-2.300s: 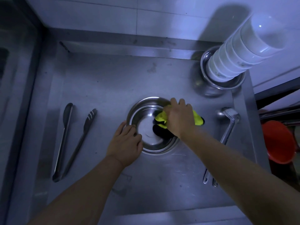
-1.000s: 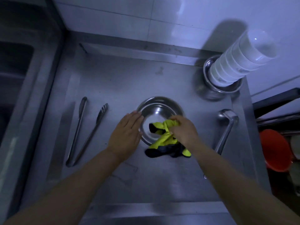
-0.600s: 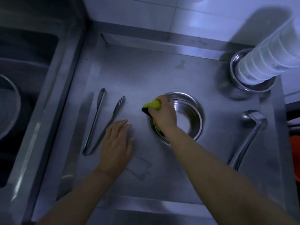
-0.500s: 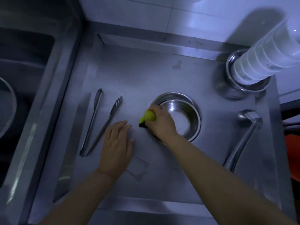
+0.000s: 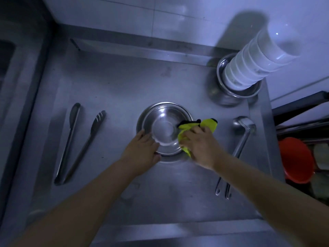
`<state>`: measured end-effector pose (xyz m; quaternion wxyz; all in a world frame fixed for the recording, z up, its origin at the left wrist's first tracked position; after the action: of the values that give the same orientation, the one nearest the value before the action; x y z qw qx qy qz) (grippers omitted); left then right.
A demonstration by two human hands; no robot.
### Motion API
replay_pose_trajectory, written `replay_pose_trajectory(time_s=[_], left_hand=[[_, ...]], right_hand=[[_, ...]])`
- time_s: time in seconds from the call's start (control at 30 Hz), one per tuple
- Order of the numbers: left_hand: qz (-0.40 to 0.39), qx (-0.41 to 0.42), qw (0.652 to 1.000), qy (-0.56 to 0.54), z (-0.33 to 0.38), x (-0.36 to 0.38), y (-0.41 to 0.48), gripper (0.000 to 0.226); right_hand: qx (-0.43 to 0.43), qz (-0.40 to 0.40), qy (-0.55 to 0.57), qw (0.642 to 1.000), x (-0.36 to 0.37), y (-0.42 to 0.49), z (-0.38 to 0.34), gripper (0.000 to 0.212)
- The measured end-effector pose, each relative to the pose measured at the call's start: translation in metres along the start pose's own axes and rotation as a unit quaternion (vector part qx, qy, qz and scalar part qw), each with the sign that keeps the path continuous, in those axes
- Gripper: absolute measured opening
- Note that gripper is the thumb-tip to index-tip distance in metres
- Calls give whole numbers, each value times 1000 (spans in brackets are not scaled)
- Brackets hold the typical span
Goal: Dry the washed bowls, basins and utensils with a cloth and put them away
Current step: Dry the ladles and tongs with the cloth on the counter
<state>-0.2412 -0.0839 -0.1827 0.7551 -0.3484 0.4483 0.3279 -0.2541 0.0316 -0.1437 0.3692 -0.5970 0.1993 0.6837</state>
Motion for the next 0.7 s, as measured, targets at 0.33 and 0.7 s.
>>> replay_pose_trajectory(time_s=[0.33,0.7], left_hand=[[87,3,996,-26,6,2,-6,23],[109,-24,993,-39,5,5,-4,22]], right_hand=[[-30,59,-43,997,-14,114,27,41],[125,50,-55,989,21,28,47,51]])
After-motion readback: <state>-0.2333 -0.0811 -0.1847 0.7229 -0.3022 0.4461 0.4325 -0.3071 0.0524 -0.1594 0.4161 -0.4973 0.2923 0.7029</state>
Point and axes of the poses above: each hand's wrist, its own y-axis towards the middle knuckle, its own x-axis out of the palm, z = x × y, the point moved 10 cm from there along y, towards the middle knuckle, and after that the axes turned 9 degrees about -y, right-handed, at the moved point
